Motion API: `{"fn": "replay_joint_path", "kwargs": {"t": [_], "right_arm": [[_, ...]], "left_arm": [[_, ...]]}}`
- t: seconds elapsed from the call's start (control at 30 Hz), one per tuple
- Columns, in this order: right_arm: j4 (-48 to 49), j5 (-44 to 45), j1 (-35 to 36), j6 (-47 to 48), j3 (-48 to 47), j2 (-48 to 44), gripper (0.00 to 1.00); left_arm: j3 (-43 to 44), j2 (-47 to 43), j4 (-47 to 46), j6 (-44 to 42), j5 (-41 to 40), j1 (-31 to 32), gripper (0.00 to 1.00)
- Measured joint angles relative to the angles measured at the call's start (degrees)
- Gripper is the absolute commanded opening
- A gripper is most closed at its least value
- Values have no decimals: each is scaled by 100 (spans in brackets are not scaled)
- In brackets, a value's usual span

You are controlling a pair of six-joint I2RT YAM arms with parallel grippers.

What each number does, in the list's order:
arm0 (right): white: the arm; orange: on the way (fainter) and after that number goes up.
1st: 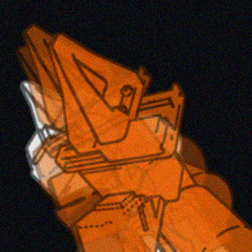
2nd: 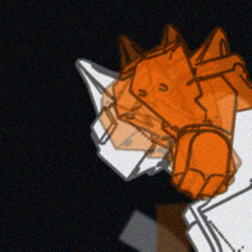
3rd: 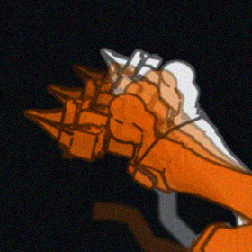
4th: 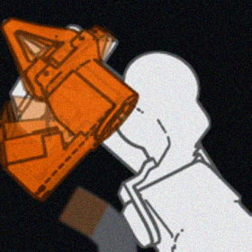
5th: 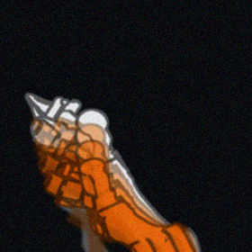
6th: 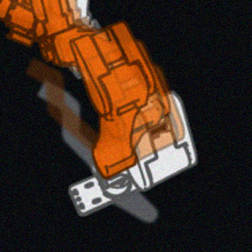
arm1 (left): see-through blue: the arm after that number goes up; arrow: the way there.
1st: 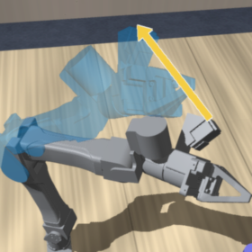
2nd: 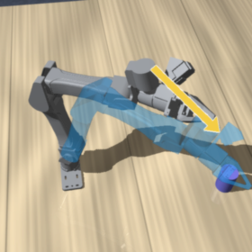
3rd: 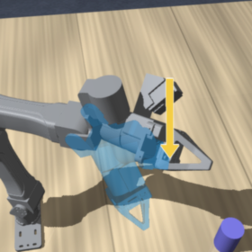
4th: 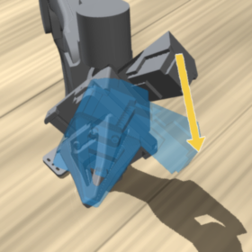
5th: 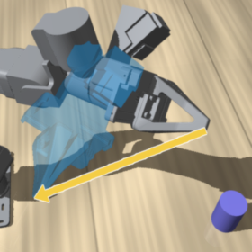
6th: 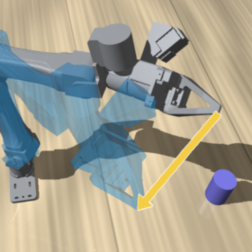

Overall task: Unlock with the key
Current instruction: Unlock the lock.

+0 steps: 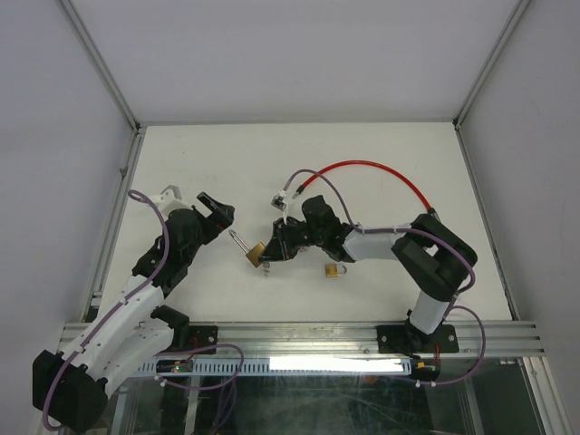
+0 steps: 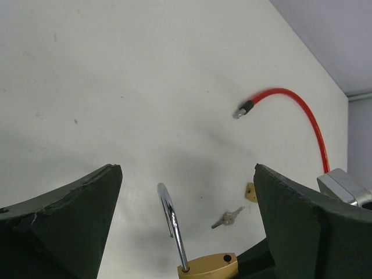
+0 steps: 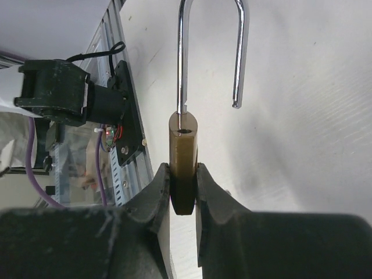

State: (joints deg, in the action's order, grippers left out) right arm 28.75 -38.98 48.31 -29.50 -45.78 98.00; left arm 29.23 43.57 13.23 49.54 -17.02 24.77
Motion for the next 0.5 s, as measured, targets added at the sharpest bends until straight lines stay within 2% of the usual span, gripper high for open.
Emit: {"fn": "replay_joint_path", "kwargs": {"t": [0.27, 0.5], "right_arm": [[48, -2, -4, -756, -525, 1010, 0], [511, -17, -431, -1510, -538, 1558, 0]], "left_arm": [[55, 507, 221, -85, -313, 0, 99], [122, 927, 199, -127, -328, 0, 98]]}}
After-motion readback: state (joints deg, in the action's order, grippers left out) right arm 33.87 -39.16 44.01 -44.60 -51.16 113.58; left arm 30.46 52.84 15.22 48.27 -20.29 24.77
